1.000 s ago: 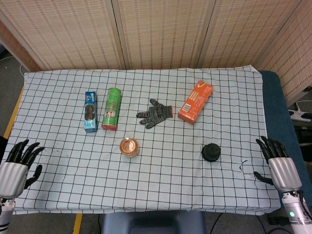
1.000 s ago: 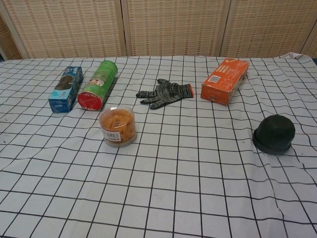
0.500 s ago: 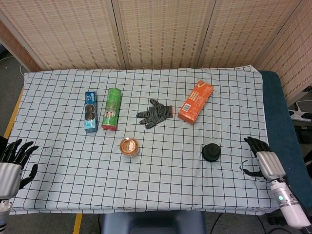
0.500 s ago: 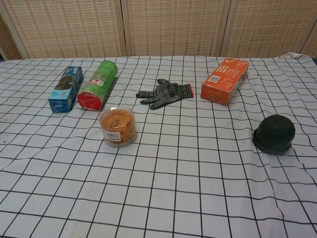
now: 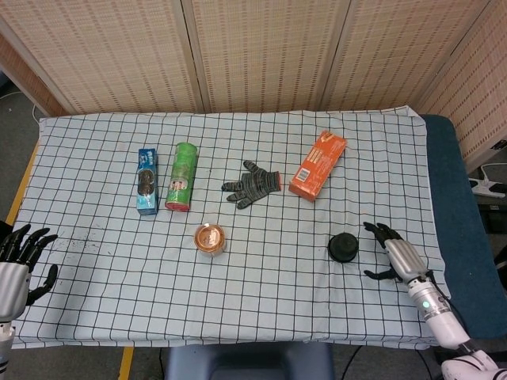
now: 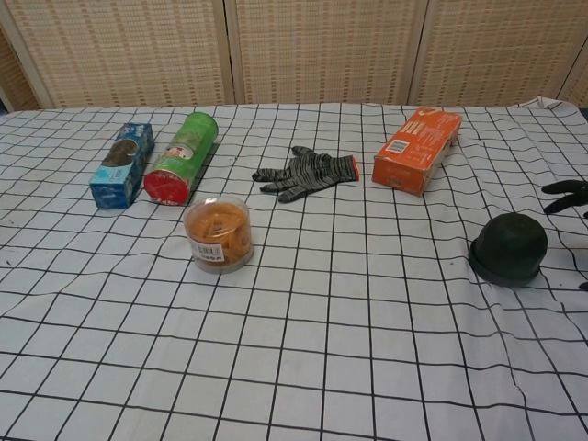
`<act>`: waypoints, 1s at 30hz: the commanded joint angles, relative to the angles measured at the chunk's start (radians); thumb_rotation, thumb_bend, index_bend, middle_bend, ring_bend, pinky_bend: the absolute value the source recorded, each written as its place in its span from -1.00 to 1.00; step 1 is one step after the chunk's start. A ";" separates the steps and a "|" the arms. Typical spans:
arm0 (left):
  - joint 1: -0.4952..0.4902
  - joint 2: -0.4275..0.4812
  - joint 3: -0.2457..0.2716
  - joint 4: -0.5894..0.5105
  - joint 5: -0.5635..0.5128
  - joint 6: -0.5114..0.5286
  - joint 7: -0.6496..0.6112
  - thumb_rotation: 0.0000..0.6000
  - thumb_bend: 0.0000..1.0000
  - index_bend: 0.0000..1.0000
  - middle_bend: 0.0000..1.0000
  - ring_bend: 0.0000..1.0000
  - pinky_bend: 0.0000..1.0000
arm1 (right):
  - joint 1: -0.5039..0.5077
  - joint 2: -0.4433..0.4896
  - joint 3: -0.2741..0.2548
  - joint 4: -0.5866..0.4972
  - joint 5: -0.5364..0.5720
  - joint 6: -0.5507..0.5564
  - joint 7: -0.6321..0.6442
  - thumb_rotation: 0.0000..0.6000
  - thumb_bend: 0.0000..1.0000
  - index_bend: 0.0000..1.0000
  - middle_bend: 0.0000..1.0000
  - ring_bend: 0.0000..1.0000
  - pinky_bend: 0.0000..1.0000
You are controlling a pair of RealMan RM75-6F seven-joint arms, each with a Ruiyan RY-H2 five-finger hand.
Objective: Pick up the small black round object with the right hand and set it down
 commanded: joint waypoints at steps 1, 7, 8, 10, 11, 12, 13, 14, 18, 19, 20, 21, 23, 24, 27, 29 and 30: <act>-0.001 -0.002 0.000 0.001 0.005 0.004 0.000 1.00 -0.10 -0.58 -0.69 -0.90 -0.75 | 0.014 -0.009 0.001 -0.004 0.004 -0.019 0.029 1.00 -0.88 -0.87 -0.71 -1.00 -0.74; -0.004 -0.004 0.001 0.006 0.006 -0.001 -0.007 1.00 -0.10 -0.58 -0.68 -0.90 -0.75 | 0.042 -0.032 0.000 0.012 0.010 -0.053 0.039 1.00 -0.88 -0.81 -0.66 -0.99 -0.67; -0.004 -0.004 0.001 0.006 0.005 -0.002 -0.008 1.00 -0.10 -0.58 -0.68 -0.90 -0.75 | 0.045 -0.037 0.002 0.018 0.014 -0.055 0.036 1.00 -0.88 -0.81 -0.66 -0.98 -0.67; -0.004 -0.003 0.002 0.007 0.004 -0.005 -0.012 1.00 -0.10 -0.57 -0.68 -0.90 -0.75 | 0.050 -0.050 0.010 0.033 0.026 -0.055 0.028 1.00 -0.88 -0.81 -0.66 -0.98 -0.67; -0.004 -0.003 0.002 0.008 0.004 -0.005 -0.014 1.00 -0.10 -0.57 -0.68 -0.90 -0.75 | 0.051 -0.055 0.013 0.040 0.031 -0.055 0.026 1.00 -0.88 -0.80 -0.65 -0.98 -0.66; -0.004 -0.003 0.002 0.008 0.003 -0.005 -0.015 1.00 -0.10 -0.57 -0.68 -0.90 -0.75 | 0.054 -0.063 0.019 0.049 0.039 -0.055 0.025 1.00 -0.88 -0.80 -0.65 -0.98 -0.66; -0.004 -0.003 0.002 0.008 0.003 -0.005 -0.015 1.00 -0.10 -0.57 -0.68 -0.90 -0.75 | 0.056 -0.068 0.023 0.054 0.045 -0.057 0.027 1.00 -0.88 -0.79 -0.64 -0.97 -0.65; -0.004 -0.003 0.002 0.009 0.003 -0.005 -0.015 1.00 -0.10 -0.57 -0.68 -0.89 -0.75 | 0.058 -0.072 0.026 0.059 0.049 -0.058 0.029 1.00 -0.88 -0.78 -0.63 -0.96 -0.65; -0.004 -0.003 0.003 0.008 0.005 -0.006 -0.014 1.00 -0.10 -0.57 -0.68 -0.89 -0.75 | 0.073 -0.091 0.038 0.080 0.064 -0.071 0.035 1.00 -0.88 -0.77 -0.62 -0.95 -0.63; -0.005 -0.003 0.003 0.007 0.005 -0.006 -0.013 1.00 -0.10 -0.57 -0.68 -0.89 -0.75 | 0.076 -0.095 0.039 0.083 0.067 -0.075 0.037 1.00 -0.88 -0.76 -0.62 -0.95 -0.63; -0.005 -0.003 0.004 0.007 0.006 -0.006 -0.011 1.00 -0.10 -0.57 -0.68 -0.89 -0.75 | 0.079 -0.098 0.039 0.086 0.069 -0.081 0.038 1.00 -0.88 -0.75 -0.61 -0.94 -0.62; -0.005 -0.004 0.004 0.007 0.007 -0.006 -0.009 1.00 -0.10 -0.57 -0.68 -0.89 -0.75 | 0.083 -0.100 0.039 0.087 0.071 -0.088 0.040 1.00 -0.88 -0.75 -0.61 -0.93 -0.62; -0.006 -0.004 0.005 0.007 0.008 -0.007 -0.007 1.00 -0.10 -0.57 -0.68 -0.89 -0.75 | 0.089 -0.102 0.038 0.088 0.074 -0.100 0.038 1.00 -0.88 -0.75 -0.61 -0.93 -0.62; -0.006 -0.005 0.006 0.007 0.008 -0.009 -0.006 1.00 -0.10 -0.57 -0.68 -0.89 -0.75 | 0.092 -0.103 0.036 0.088 0.075 -0.105 0.035 1.00 -0.88 -0.75 -0.61 -0.93 -0.62; -0.006 -0.004 0.007 0.007 0.008 -0.010 -0.007 1.00 -0.11 -0.57 -0.67 -0.89 -0.75 | 0.096 -0.104 0.035 0.085 0.078 -0.112 0.032 1.00 -0.88 -0.75 -0.61 -0.93 -0.62; -0.006 -0.004 0.006 0.007 0.007 -0.010 -0.009 1.00 -0.11 -0.56 -0.67 -0.89 -0.75 | 0.099 -0.105 0.034 0.086 0.082 -0.116 0.029 1.00 -0.88 -0.75 -0.61 -0.93 -0.62; -0.006 -0.004 0.005 0.007 0.005 -0.011 -0.010 1.00 -0.11 -0.56 -0.67 -0.89 -0.75 | 0.100 -0.106 0.034 0.086 0.085 -0.120 0.027 1.00 -0.88 -0.75 -0.61 -0.93 -0.62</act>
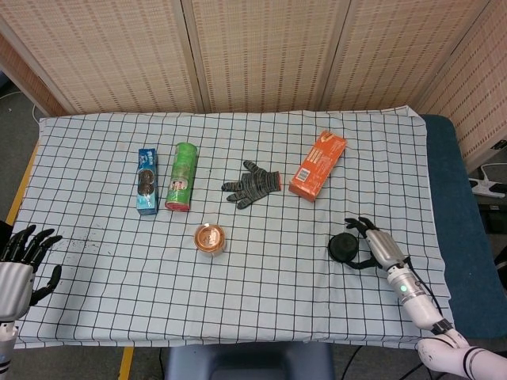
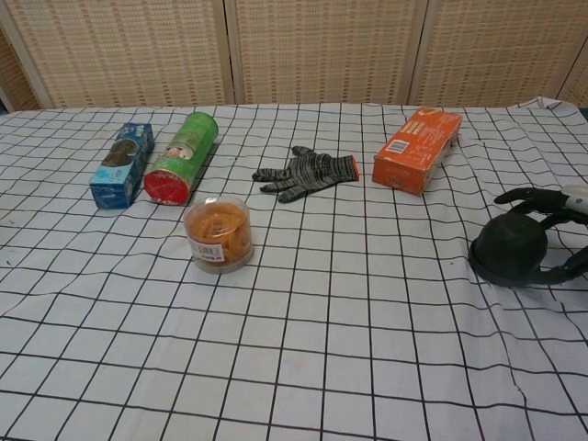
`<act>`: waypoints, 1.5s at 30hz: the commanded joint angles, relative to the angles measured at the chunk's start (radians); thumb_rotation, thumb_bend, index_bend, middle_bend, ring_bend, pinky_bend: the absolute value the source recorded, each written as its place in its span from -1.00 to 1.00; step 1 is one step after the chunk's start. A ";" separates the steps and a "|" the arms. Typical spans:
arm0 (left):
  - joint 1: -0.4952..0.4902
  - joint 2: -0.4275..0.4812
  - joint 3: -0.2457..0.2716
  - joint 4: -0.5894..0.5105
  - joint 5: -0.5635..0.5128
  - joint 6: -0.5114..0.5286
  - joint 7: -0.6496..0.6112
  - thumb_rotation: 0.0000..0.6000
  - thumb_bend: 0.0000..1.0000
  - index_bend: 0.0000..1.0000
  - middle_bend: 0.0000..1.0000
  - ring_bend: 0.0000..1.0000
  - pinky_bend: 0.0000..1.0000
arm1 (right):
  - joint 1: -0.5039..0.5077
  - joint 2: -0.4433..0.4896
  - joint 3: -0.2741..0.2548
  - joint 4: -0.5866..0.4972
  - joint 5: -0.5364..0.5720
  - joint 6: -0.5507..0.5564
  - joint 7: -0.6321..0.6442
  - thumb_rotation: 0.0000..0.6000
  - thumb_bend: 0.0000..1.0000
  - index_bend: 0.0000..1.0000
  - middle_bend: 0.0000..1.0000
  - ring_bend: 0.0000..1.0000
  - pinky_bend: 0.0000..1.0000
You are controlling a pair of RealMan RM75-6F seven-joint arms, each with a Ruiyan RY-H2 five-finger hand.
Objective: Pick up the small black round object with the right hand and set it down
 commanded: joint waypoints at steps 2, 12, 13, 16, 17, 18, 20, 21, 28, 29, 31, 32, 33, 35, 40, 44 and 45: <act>0.000 0.001 -0.001 0.000 -0.003 0.000 -0.003 1.00 -0.11 -0.56 -0.67 -0.89 -0.75 | 0.005 -0.004 -0.001 0.003 0.007 -0.010 -0.003 1.00 -0.88 -0.75 -0.61 -0.93 -0.62; -0.001 0.002 0.001 -0.002 0.001 -0.001 -0.005 1.00 -0.10 -0.56 -0.67 -0.89 -0.75 | 0.023 -0.020 -0.009 -0.005 0.013 -0.038 -0.018 1.00 -0.88 -0.74 -0.60 -0.93 -0.62; -0.001 0.002 0.001 -0.002 0.000 -0.002 -0.005 1.00 -0.10 -0.56 -0.67 -0.89 -0.75 | 0.024 -0.022 -0.008 -0.006 0.013 -0.039 -0.020 1.00 -0.88 -0.73 -0.60 -0.93 -0.62; 0.000 0.003 0.000 -0.002 -0.002 -0.001 -0.010 1.00 -0.10 -0.56 -0.67 -0.88 -0.75 | 0.025 -0.026 -0.007 -0.010 0.015 -0.033 -0.033 1.00 -0.88 -0.71 -0.58 -0.91 -0.62; 0.000 0.003 -0.001 -0.002 -0.003 0.000 -0.012 1.00 -0.10 -0.55 -0.67 -0.88 -0.75 | 0.025 -0.027 -0.007 -0.011 0.015 -0.030 -0.037 1.00 -0.88 -0.69 -0.57 -0.90 -0.62; 0.000 0.004 -0.002 -0.003 -0.003 0.000 -0.014 1.00 -0.10 -0.55 -0.67 -0.88 -0.75 | 0.024 -0.027 -0.008 -0.014 0.015 -0.025 -0.044 1.00 -0.88 -0.68 -0.56 -0.88 -0.62; 0.001 0.006 -0.002 -0.003 -0.004 0.002 -0.019 1.00 -0.10 -0.55 -0.67 -0.88 -0.75 | 0.021 -0.028 -0.008 -0.019 0.017 -0.015 -0.061 1.00 -0.88 -0.63 -0.52 -0.85 -0.59; 0.002 0.006 -0.002 -0.004 -0.005 0.002 -0.020 1.00 -0.10 -0.55 -0.67 -0.88 -0.75 | 0.019 -0.029 -0.007 -0.021 0.020 -0.011 -0.068 1.00 -0.88 -0.59 -0.49 -0.82 -0.57; 0.003 0.009 -0.001 -0.009 0.000 0.007 -0.024 1.00 -0.10 -0.55 -0.67 -0.88 -0.75 | 0.006 -0.027 -0.004 -0.031 0.053 0.004 -0.138 1.00 -0.88 -0.38 -0.33 -0.65 -0.42; 0.003 0.009 -0.002 -0.009 0.000 0.007 -0.024 1.00 -0.10 -0.55 -0.67 -0.88 -0.75 | 0.003 -0.027 -0.002 -0.033 0.056 0.010 -0.148 1.00 -0.88 -0.34 -0.30 -0.61 -0.38; 0.003 0.009 -0.001 -0.008 0.000 0.007 -0.024 1.00 -0.10 -0.55 -0.67 -0.88 -0.75 | -0.003 -0.025 -0.001 -0.038 0.062 0.024 -0.174 1.00 -0.87 -0.27 -0.25 -0.56 -0.34; 0.003 0.009 -0.001 -0.008 0.000 0.006 -0.024 1.00 -0.11 -0.55 -0.67 -0.88 -0.75 | -0.005 -0.024 0.000 -0.041 0.064 0.031 -0.185 1.00 -0.87 -0.25 -0.24 -0.55 -0.33; 0.003 0.010 -0.001 -0.009 -0.001 0.006 -0.025 1.00 -0.11 -0.55 -0.67 -0.88 -0.75 | -0.009 -0.022 0.002 -0.045 0.067 0.040 -0.199 1.00 -0.87 -0.24 -0.24 -0.55 -0.32; 0.003 0.011 -0.001 -0.009 -0.002 0.005 -0.026 1.00 -0.11 -0.55 -0.67 -0.88 -0.75 | -0.013 -0.019 0.005 -0.052 0.073 0.051 -0.220 1.00 -0.87 -0.23 -0.23 -0.54 -0.32; 0.003 0.011 -0.001 -0.010 -0.002 0.004 -0.027 1.00 -0.11 -0.55 -0.67 -0.88 -0.75 | -0.018 -0.011 0.011 -0.068 0.084 0.064 -0.250 1.00 -0.85 -0.20 -0.21 -0.52 -0.29; 0.003 0.011 -0.001 -0.009 -0.001 0.004 -0.026 1.00 -0.11 -0.55 -0.67 -0.88 -0.75 | -0.027 0.003 0.017 -0.092 0.085 0.092 -0.272 1.00 -0.83 -0.12 -0.16 -0.46 -0.24; 0.003 0.011 0.001 -0.010 0.001 0.004 -0.025 1.00 -0.11 -0.55 -0.67 -0.88 -0.75 | -0.035 0.014 0.021 -0.111 0.078 0.117 -0.277 1.00 -0.83 -0.10 -0.15 -0.44 -0.22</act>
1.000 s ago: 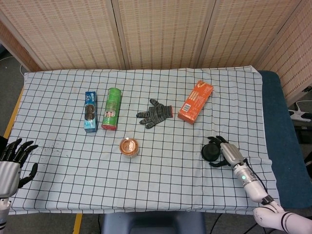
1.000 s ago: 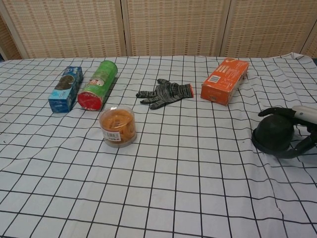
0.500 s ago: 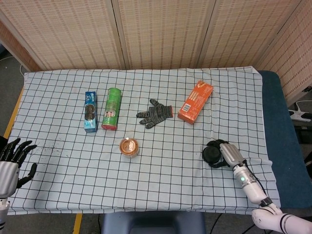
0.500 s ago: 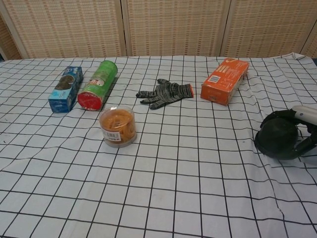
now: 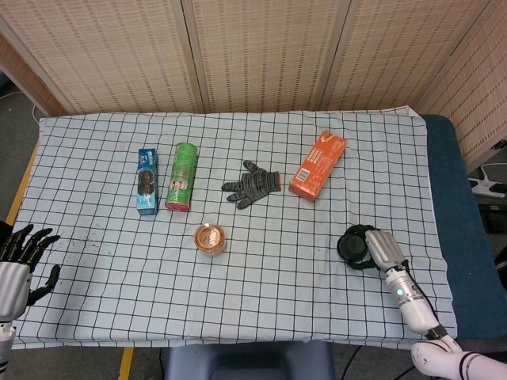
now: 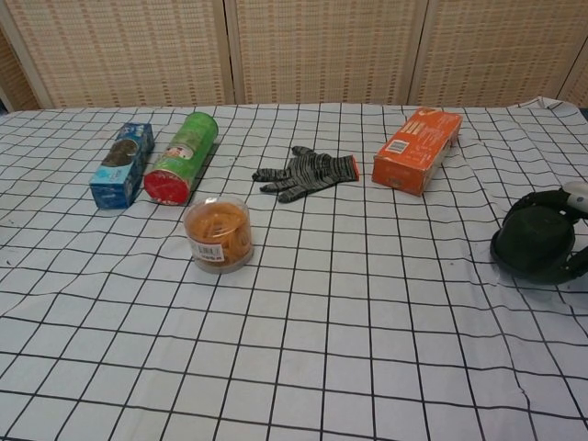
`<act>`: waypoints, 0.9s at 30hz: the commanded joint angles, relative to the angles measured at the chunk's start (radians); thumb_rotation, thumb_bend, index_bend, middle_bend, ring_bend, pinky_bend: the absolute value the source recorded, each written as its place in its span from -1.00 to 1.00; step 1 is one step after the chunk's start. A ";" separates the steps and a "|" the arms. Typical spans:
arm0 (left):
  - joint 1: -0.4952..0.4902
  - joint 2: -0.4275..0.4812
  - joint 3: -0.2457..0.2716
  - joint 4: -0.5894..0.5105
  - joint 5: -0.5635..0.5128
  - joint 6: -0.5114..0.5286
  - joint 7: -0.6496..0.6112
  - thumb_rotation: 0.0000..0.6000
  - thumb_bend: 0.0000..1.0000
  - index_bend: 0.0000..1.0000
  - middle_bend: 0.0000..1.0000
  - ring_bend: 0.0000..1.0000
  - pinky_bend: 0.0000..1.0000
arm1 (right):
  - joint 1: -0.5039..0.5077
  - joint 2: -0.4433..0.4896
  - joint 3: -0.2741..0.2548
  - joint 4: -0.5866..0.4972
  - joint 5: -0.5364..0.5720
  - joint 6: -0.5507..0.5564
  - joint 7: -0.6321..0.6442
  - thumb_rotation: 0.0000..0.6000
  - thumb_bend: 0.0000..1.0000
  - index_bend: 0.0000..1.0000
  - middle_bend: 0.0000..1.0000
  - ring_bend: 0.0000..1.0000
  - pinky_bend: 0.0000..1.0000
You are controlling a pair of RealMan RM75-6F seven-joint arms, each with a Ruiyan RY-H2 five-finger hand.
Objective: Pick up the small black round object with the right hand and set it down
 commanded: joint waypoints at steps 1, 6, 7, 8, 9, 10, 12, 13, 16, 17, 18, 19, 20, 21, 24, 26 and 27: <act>0.000 0.000 0.002 -0.001 0.002 0.000 0.002 1.00 -0.11 -0.55 -0.67 -0.88 -0.75 | -0.018 0.027 0.006 -0.047 -0.011 0.052 -0.017 1.00 -0.83 -0.08 -0.14 -0.43 -0.21; 0.000 0.000 0.002 -0.002 0.004 0.001 0.009 1.00 -0.11 -0.55 -0.67 -0.88 -0.75 | -0.044 0.071 0.007 -0.126 -0.069 0.141 0.010 1.00 -0.77 0.03 -0.09 -0.34 -0.13; 0.000 -0.001 0.002 -0.002 0.004 0.001 0.010 1.00 -0.11 -0.55 -0.67 -0.88 -0.75 | -0.048 0.076 0.007 -0.137 -0.092 0.163 0.032 1.00 -0.75 0.06 -0.07 -0.32 -0.12; 0.000 -0.001 0.003 -0.004 0.005 0.000 0.012 1.00 -0.11 -0.55 -0.67 -0.88 -0.75 | -0.051 0.080 0.006 -0.146 -0.118 0.189 0.062 1.00 -0.73 0.07 -0.07 -0.31 -0.11; 0.000 -0.001 0.002 -0.004 0.003 -0.002 0.013 1.00 -0.11 -0.55 -0.67 -0.88 -0.75 | -0.055 0.081 0.005 -0.149 -0.158 0.228 0.103 1.00 -0.70 0.07 -0.06 -0.31 -0.10; 0.000 -0.001 0.003 -0.005 0.004 -0.002 0.014 1.00 -0.11 -0.55 -0.67 -0.88 -0.75 | -0.058 0.079 0.004 -0.144 -0.189 0.261 0.134 1.00 -0.68 0.08 -0.06 -0.31 -0.10; -0.001 -0.001 0.004 -0.005 0.004 -0.004 0.016 1.00 -0.11 -0.55 -0.67 -0.88 -0.75 | -0.065 0.065 0.001 -0.116 -0.266 0.349 0.217 1.00 -0.65 0.09 -0.06 -0.30 -0.10; -0.001 -0.002 0.004 -0.004 0.004 -0.005 0.017 1.00 -0.11 -0.55 -0.67 -0.88 -0.75 | -0.069 0.056 0.000 -0.096 -0.294 0.389 0.250 1.00 -0.64 0.10 -0.05 -0.29 -0.09; -0.002 -0.003 0.005 -0.004 0.004 -0.007 0.020 1.00 -0.11 -0.55 -0.67 -0.88 -0.75 | -0.078 0.035 -0.010 -0.019 -0.349 0.466 0.305 1.00 -0.57 0.13 -0.03 -0.27 -0.06; -0.002 -0.003 0.005 -0.004 0.003 -0.008 0.020 1.00 -0.11 -0.55 -0.67 -0.87 -0.75 | -0.079 0.042 -0.016 -0.009 -0.344 0.455 0.291 1.00 -0.53 0.13 -0.02 -0.26 -0.06; -0.002 -0.002 0.005 -0.005 0.002 -0.009 0.020 1.00 -0.11 -0.55 -0.67 -0.87 -0.75 | -0.080 0.065 -0.024 -0.016 -0.324 0.416 0.245 1.00 -0.50 0.14 -0.01 -0.25 -0.05; -0.001 -0.001 0.005 -0.006 0.002 -0.010 0.020 1.00 -0.11 -0.55 -0.67 -0.88 -0.75 | -0.081 0.092 -0.030 -0.039 -0.295 0.371 0.189 1.00 -0.49 0.15 -0.01 -0.25 -0.05; -0.001 -0.001 0.005 -0.006 0.001 -0.010 0.020 1.00 -0.11 -0.55 -0.67 -0.87 -0.75 | -0.083 0.125 -0.031 -0.078 -0.253 0.320 0.115 1.00 -0.48 0.15 -0.01 -0.24 -0.04; -0.001 -0.001 0.005 -0.007 0.000 -0.010 0.020 1.00 -0.11 -0.55 -0.67 -0.87 -0.75 | -0.086 0.168 -0.025 -0.144 -0.181 0.258 -0.008 1.00 -0.47 0.16 0.00 -0.24 -0.04; -0.002 -0.002 0.005 -0.007 0.002 -0.009 0.022 1.00 -0.11 -0.55 -0.67 -0.87 -0.75 | -0.094 0.235 0.013 -0.299 0.027 0.201 -0.369 1.00 -0.47 0.16 0.00 -0.24 -0.02; -0.001 -0.002 0.006 -0.007 0.003 -0.010 0.023 1.00 -0.11 -0.55 -0.67 -0.88 -0.75 | -0.099 0.235 0.036 -0.356 0.118 0.238 -0.544 1.00 -0.46 0.17 0.00 -0.23 0.00; -0.002 -0.002 0.007 -0.007 0.003 -0.011 0.025 1.00 -0.11 -0.55 -0.67 -0.87 -0.75 | -0.103 0.226 0.046 -0.381 0.163 0.270 -0.636 1.00 -0.46 0.18 0.01 -0.23 0.01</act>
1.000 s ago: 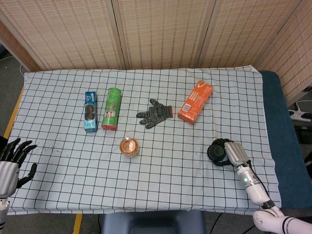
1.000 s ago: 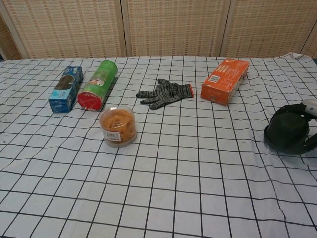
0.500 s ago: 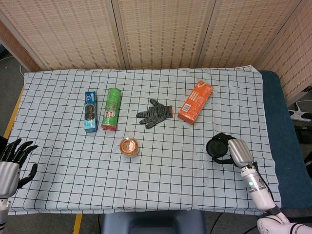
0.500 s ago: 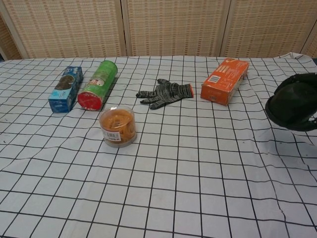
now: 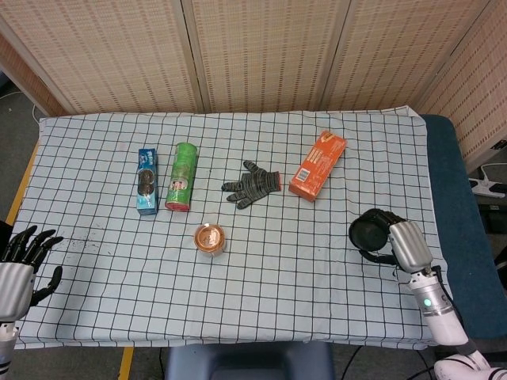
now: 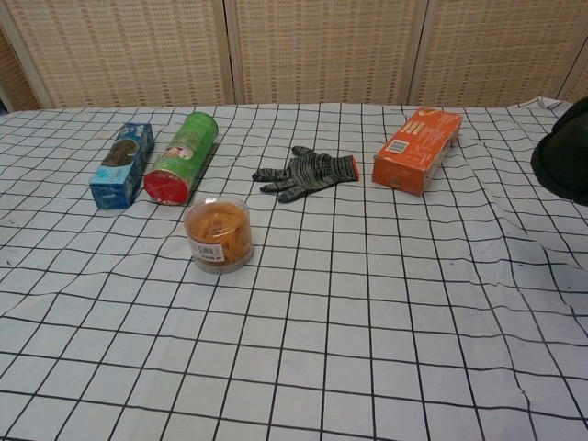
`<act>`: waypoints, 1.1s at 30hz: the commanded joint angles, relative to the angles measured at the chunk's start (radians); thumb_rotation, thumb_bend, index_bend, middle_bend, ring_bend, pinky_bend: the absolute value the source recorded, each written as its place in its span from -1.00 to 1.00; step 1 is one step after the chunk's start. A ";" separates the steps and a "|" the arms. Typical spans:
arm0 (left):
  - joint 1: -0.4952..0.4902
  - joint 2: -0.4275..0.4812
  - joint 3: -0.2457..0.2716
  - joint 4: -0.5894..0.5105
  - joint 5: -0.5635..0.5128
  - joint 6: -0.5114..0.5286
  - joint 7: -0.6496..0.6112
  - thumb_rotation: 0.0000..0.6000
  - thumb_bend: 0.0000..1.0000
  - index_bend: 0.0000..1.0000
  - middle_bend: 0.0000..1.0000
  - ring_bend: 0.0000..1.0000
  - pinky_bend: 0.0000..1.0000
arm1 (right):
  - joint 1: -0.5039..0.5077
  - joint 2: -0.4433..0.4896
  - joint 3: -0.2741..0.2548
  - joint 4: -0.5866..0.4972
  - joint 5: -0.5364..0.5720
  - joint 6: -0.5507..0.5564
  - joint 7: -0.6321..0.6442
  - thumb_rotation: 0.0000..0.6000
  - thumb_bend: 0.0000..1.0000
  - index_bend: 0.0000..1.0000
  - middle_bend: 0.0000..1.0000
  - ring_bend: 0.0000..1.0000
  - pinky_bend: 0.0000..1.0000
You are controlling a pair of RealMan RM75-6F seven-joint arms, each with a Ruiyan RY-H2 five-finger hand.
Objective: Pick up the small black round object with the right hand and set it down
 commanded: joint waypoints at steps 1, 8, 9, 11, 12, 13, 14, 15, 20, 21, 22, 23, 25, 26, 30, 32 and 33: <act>-0.001 0.000 0.001 0.000 0.000 -0.002 0.003 1.00 -0.11 -0.55 -0.67 -0.87 -0.75 | -0.025 0.089 0.053 -0.275 0.370 -0.050 -0.720 1.00 -0.45 0.19 0.01 -0.23 0.01; -0.003 0.000 0.002 -0.004 0.001 -0.008 0.009 1.00 -0.11 -0.55 -0.67 -0.87 -0.75 | -0.023 0.069 0.029 -0.288 0.250 -0.024 -0.614 1.00 -0.45 0.19 0.01 -0.22 0.02; -0.003 0.001 0.001 -0.003 0.000 -0.009 0.008 1.00 -0.11 -0.55 -0.67 -0.87 -0.75 | -0.022 0.074 0.020 -0.278 0.199 -0.036 -0.523 1.00 -0.45 0.19 0.01 -0.22 0.02; -0.001 0.001 0.003 -0.004 0.001 -0.005 0.008 1.00 -0.11 -0.55 -0.67 -0.87 -0.75 | -0.015 0.081 -0.005 -0.239 0.068 -0.045 -0.295 1.00 -0.45 0.19 0.01 -0.22 0.02; -0.001 0.001 0.003 -0.004 0.002 -0.004 0.007 1.00 -0.11 -0.55 -0.67 -0.87 -0.75 | -0.011 0.080 -0.015 -0.218 0.012 -0.038 -0.192 1.00 -0.45 0.19 0.01 -0.22 0.02; -0.001 0.001 0.003 -0.003 0.002 -0.004 0.007 1.00 -0.11 -0.55 -0.67 -0.87 -0.75 | -0.007 0.075 -0.024 -0.193 -0.041 -0.022 -0.091 1.00 -0.45 0.18 0.01 -0.22 0.02; -0.001 0.000 0.003 -0.002 0.002 -0.004 0.007 1.00 -0.11 -0.55 -0.67 -0.87 -0.75 | -0.003 0.066 -0.031 -0.165 -0.089 -0.001 0.007 1.00 -0.45 0.18 0.01 -0.22 0.02; -0.001 0.000 0.003 -0.002 0.003 -0.004 0.007 1.00 -0.11 -0.55 -0.67 -0.87 -0.75 | 0.001 0.052 -0.039 -0.128 -0.139 0.032 0.135 1.00 -0.45 0.18 0.01 -0.22 0.02; -0.001 0.000 0.003 -0.001 0.001 -0.006 0.007 1.00 -0.11 -0.55 -0.67 -0.87 -0.75 | 0.011 0.004 -0.048 -0.016 -0.229 0.131 0.435 1.00 -0.45 0.18 0.01 -0.22 0.02; -0.001 0.000 0.002 -0.002 0.002 -0.004 0.008 1.00 -0.11 -0.55 -0.67 -0.87 -0.75 | 0.012 -0.006 -0.049 0.007 -0.240 0.149 0.453 1.00 -0.45 0.18 0.01 -0.22 0.02; -0.001 0.001 0.002 -0.001 0.001 -0.004 0.007 1.00 -0.11 -0.55 -0.67 -0.87 -0.75 | 0.012 -0.016 -0.047 0.023 -0.249 0.166 0.462 1.00 -0.45 0.18 0.01 -0.22 0.02; -0.001 0.001 0.001 -0.001 0.001 -0.003 0.007 1.00 -0.11 -0.55 -0.67 -0.87 -0.75 | 0.011 -0.026 -0.045 0.038 -0.254 0.183 0.471 1.00 -0.45 0.18 0.01 -0.22 0.02; -0.001 0.000 0.000 -0.001 0.000 -0.003 0.007 1.00 -0.11 -0.55 -0.67 -0.87 -0.75 | 0.010 -0.043 -0.042 0.067 -0.261 0.211 0.495 1.00 -0.45 0.17 0.01 -0.22 0.02; -0.002 0.000 0.000 -0.001 0.000 -0.003 0.007 1.00 -0.11 -0.55 -0.67 -0.87 -0.75 | 0.009 -0.050 -0.040 0.081 -0.260 0.221 0.508 1.00 -0.45 0.17 0.01 -0.22 0.02; 0.000 0.000 0.002 0.000 0.002 -0.002 0.007 1.00 -0.11 -0.54 -0.67 -0.87 -0.75 | 0.013 -0.048 -0.041 0.113 -0.232 0.194 0.512 1.00 -0.45 0.17 0.01 -0.22 0.02; 0.000 0.000 0.002 -0.001 0.002 -0.002 0.009 1.00 -0.11 -0.54 -0.67 -0.87 -0.75 | 0.010 -0.021 -0.060 0.100 -0.207 0.137 0.473 1.00 -0.45 0.18 0.01 -0.22 0.02; 0.000 0.000 0.002 -0.002 0.001 -0.003 0.009 1.00 -0.11 -0.54 -0.67 -0.87 -0.75 | 0.013 0.006 -0.069 0.078 -0.178 0.080 0.416 1.00 -0.45 0.18 0.01 -0.22 0.02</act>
